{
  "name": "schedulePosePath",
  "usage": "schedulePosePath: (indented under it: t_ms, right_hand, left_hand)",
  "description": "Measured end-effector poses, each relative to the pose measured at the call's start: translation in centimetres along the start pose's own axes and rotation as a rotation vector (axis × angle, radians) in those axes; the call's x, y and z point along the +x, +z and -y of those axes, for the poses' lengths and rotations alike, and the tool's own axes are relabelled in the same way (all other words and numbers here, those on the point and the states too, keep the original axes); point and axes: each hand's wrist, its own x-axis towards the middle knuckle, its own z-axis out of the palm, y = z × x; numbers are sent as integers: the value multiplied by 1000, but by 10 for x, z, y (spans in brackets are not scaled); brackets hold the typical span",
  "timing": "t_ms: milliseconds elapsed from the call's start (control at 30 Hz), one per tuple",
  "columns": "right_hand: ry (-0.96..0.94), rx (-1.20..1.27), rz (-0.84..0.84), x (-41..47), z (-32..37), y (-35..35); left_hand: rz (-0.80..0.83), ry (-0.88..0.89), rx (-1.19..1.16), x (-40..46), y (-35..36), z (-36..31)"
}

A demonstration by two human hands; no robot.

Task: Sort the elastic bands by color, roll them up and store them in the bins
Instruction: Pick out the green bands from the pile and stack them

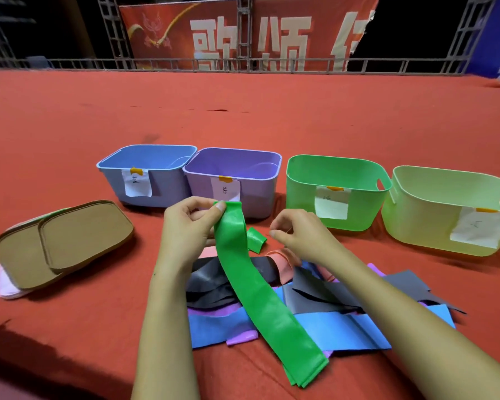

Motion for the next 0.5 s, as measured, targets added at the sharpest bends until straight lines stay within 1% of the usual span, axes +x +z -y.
schedulePosePath:
  t_ms: [133, 267, 400, 500]
  right_hand:
    - [-4, -4, 131, 30, 5, 16]
    - [-9, -43, 259, 50, 7, 31]
    - [-8, -236, 320, 54, 8, 39]
    - [9, -245, 343, 57, 5, 37]
  left_hand:
    - [-27, 8, 21, 3, -12, 3]
    - [-42, -4, -5, 4, -15, 2]
    - [-41, -4, -1, 3, -16, 2]
    - [-37, -12, 6, 3, -16, 2]
